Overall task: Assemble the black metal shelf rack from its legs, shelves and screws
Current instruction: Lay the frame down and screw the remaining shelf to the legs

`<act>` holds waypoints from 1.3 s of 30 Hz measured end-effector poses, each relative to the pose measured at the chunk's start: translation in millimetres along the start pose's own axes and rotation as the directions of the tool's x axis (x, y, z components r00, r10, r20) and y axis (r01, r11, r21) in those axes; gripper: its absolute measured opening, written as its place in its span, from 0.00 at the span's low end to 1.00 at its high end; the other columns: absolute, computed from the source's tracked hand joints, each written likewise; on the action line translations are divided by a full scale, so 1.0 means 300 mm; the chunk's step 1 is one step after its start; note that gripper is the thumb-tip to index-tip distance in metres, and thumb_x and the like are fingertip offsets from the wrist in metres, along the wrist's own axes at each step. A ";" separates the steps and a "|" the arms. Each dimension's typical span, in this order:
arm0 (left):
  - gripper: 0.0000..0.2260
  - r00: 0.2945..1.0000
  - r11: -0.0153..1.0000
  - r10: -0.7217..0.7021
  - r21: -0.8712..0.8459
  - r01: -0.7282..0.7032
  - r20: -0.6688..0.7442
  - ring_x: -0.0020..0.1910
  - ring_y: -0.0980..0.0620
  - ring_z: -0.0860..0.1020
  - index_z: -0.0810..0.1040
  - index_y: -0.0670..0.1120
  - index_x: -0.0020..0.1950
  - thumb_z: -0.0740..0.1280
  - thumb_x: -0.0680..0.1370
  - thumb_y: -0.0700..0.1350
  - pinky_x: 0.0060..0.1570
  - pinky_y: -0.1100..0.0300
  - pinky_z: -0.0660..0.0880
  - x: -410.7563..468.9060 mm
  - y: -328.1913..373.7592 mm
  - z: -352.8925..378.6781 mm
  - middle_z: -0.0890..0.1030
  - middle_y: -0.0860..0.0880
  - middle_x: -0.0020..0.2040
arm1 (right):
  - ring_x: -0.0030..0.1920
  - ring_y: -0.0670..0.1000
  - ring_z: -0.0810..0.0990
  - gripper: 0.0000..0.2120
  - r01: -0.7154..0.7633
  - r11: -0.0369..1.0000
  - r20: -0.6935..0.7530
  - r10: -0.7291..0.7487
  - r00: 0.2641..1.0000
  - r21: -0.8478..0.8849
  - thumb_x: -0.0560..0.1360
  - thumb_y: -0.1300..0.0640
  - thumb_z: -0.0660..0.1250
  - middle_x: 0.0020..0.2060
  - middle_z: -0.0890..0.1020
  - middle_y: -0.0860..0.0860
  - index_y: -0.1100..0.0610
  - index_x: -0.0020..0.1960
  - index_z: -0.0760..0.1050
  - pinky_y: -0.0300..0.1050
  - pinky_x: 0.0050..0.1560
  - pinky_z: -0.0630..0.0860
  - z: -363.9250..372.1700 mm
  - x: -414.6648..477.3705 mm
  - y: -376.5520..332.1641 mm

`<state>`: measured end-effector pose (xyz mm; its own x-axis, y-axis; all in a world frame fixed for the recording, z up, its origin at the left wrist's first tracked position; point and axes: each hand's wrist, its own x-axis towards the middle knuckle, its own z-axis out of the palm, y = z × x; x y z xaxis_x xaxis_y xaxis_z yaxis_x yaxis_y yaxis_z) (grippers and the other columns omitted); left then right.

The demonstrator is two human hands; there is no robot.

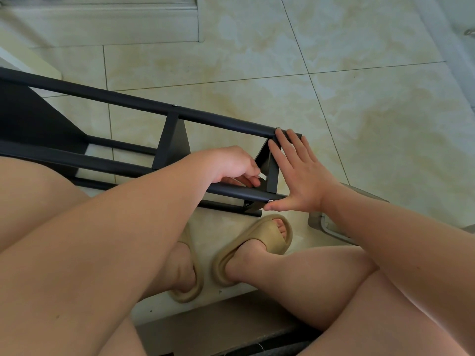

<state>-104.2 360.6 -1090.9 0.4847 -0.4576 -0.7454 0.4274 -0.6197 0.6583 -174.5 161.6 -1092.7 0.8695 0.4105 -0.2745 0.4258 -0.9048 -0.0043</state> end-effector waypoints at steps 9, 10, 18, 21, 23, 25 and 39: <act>0.08 0.998 0.967 0.055 0.246 -0.064 0.042 0.47 0.54 0.81 0.82 0.52 0.43 0.67 0.81 0.45 0.56 0.57 0.72 0.008 -0.022 -0.012 0.86 0.58 0.38 | 0.80 0.61 0.36 0.63 -0.008 1.000 0.013 0.008 1.000 -0.008 0.64 0.14 0.47 0.81 0.38 0.58 0.58 0.82 0.37 0.61 0.80 0.39 -0.006 -0.002 -0.002; 0.09 0.997 0.960 0.060 0.272 -0.069 0.043 0.48 0.52 0.81 0.83 0.54 0.41 0.67 0.81 0.45 0.56 0.56 0.73 0.011 -0.025 -0.011 0.86 0.57 0.39 | 0.80 0.61 0.35 0.63 -0.009 1.000 0.015 0.009 1.000 -0.009 0.64 0.14 0.47 0.81 0.38 0.58 0.58 0.82 0.37 0.61 0.80 0.39 -0.007 -0.002 -0.002; 0.13 0.995 0.887 0.072 0.451 -0.098 0.074 0.52 0.48 0.79 0.83 0.60 0.33 0.69 0.77 0.49 0.59 0.51 0.73 0.024 -0.041 -0.015 0.84 0.55 0.45 | 0.80 0.61 0.36 0.64 -0.014 1.000 0.019 0.014 1.000 -0.014 0.64 0.14 0.48 0.81 0.39 0.59 0.59 0.82 0.38 0.60 0.80 0.39 -0.008 -0.002 -0.003; 0.13 0.996 0.894 0.052 0.441 -0.080 0.075 0.52 0.49 0.79 0.83 0.61 0.33 0.70 0.77 0.49 0.58 0.53 0.73 0.028 -0.045 -0.021 0.84 0.57 0.45 | 0.81 0.61 0.36 0.64 -0.014 1.000 0.017 0.014 1.000 -0.012 0.64 0.14 0.48 0.81 0.39 0.59 0.59 0.82 0.39 0.60 0.80 0.39 -0.006 0.000 -0.004; 0.10 0.996 0.914 0.072 0.398 -0.084 0.047 0.53 0.50 0.80 0.83 0.60 0.36 0.72 0.76 0.50 0.59 0.53 0.74 0.027 -0.044 -0.030 0.84 0.57 0.45 | 0.81 0.61 0.36 0.64 -0.015 1.000 0.015 0.015 1.000 -0.008 0.64 0.14 0.48 0.81 0.39 0.58 0.58 0.82 0.39 0.61 0.80 0.39 -0.006 0.001 -0.004; 0.05 0.994 0.936 0.108 0.334 -0.111 0.028 0.49 0.53 0.83 0.85 0.58 0.42 0.72 0.76 0.48 0.56 0.57 0.77 0.023 -0.038 -0.041 0.86 0.56 0.42 | 0.81 0.61 0.36 0.64 -0.015 1.000 0.011 0.015 1.000 -0.005 0.64 0.14 0.48 0.81 0.39 0.58 0.58 0.82 0.39 0.60 0.80 0.39 -0.006 -0.001 -0.002; 0.08 0.994 0.994 0.110 -0.021 -0.110 -0.014 0.50 0.54 0.82 0.79 0.44 0.58 0.68 0.80 0.43 0.50 0.57 0.81 0.034 0.005 0.009 0.83 0.48 0.49 | 0.80 0.61 0.36 0.64 -0.014 1.000 0.017 0.014 1.000 -0.004 0.64 0.14 0.48 0.81 0.39 0.59 0.59 0.82 0.38 0.61 0.80 0.39 -0.007 0.000 -0.001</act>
<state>-100.7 353.2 -1097.6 0.5395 -0.5136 -0.6671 0.3875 -0.5520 0.7383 -174.1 162.0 -1090.8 0.8713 0.3956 -0.2904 0.4143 -0.9101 0.0030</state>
